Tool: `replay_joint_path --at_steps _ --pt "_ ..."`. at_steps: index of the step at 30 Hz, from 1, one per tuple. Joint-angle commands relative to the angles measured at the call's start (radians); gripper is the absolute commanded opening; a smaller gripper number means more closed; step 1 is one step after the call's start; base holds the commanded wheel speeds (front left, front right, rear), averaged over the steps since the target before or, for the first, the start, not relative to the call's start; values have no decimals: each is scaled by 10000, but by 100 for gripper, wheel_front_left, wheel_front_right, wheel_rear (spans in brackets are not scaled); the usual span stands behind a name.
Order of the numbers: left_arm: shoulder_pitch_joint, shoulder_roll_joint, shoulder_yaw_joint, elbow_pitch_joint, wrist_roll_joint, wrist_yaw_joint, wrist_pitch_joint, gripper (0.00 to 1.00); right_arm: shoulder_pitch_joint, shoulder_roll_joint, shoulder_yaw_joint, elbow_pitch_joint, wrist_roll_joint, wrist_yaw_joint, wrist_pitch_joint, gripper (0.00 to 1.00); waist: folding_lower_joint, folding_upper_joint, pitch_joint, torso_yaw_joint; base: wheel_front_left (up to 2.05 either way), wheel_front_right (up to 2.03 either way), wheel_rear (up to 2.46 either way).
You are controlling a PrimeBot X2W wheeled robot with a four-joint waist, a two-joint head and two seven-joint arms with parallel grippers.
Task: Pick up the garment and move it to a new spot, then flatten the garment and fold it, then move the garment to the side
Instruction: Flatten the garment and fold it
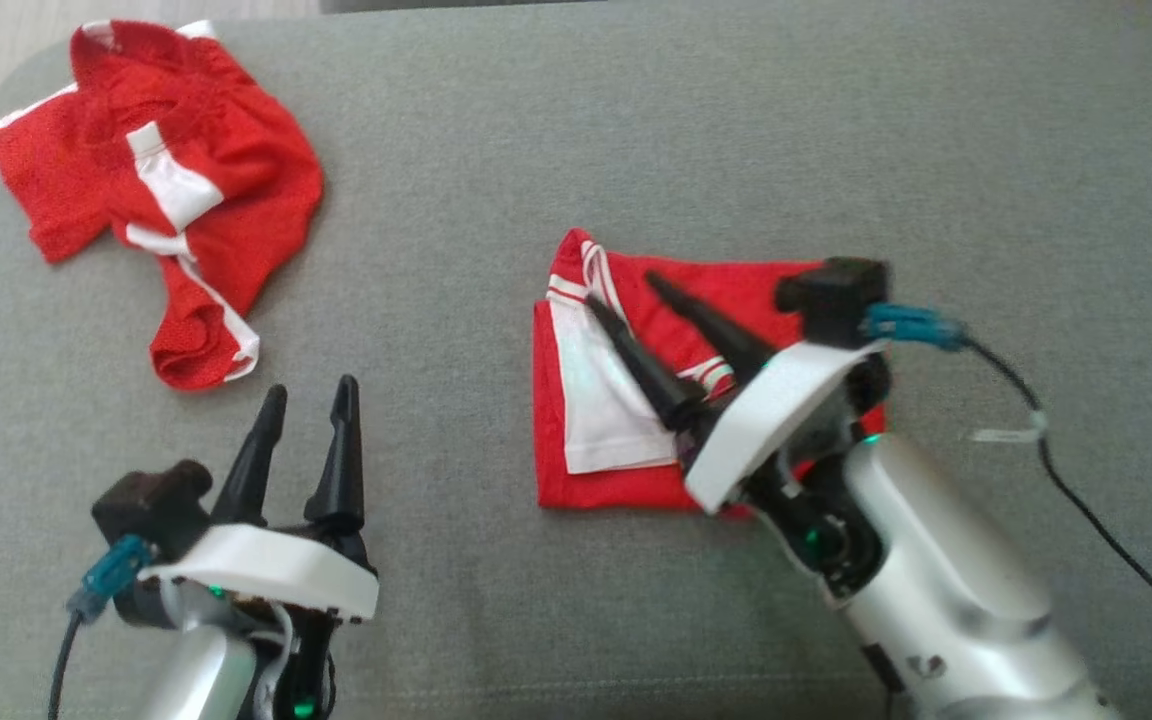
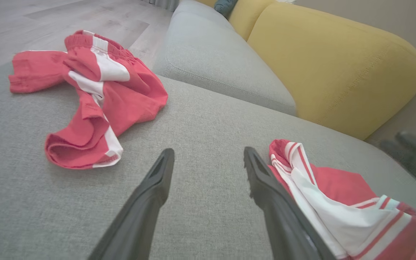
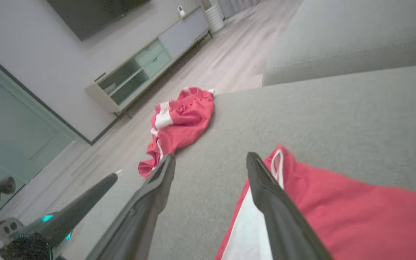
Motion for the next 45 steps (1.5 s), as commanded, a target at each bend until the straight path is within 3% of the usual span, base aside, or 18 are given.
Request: replay_joint_path --at_steps 1,12,23,33,45 --pt "-210 140 298 -306 -30 0 -43 100 -59 221 -52 -411 -65 65 -137 100 0 0 -40 -57 0 0 0" --pt "-176 229 229 -503 -25 67 18 100 924 221 -2893 -1127 -1817 65 -981 100 0 0 -86 -224 0 0 0" --pt "-179 110 114 -469 79 65 -88 100 2114 221 -4626 -1540 -3653 65 -2331 100 0 0 -424 -176 0 0 0" --pt "323 -352 89 -291 348 -25 -277 100 3541 221 -5244 -1842 -4519 65 -3207 100 0 0 -1422 -82 0 0 0" --pt "900 -534 312 -66 899 -17 -310 100 4430 221 -5261 -1335 -4477 65 -3487 100 0 0 -1961 12 0 0 0"
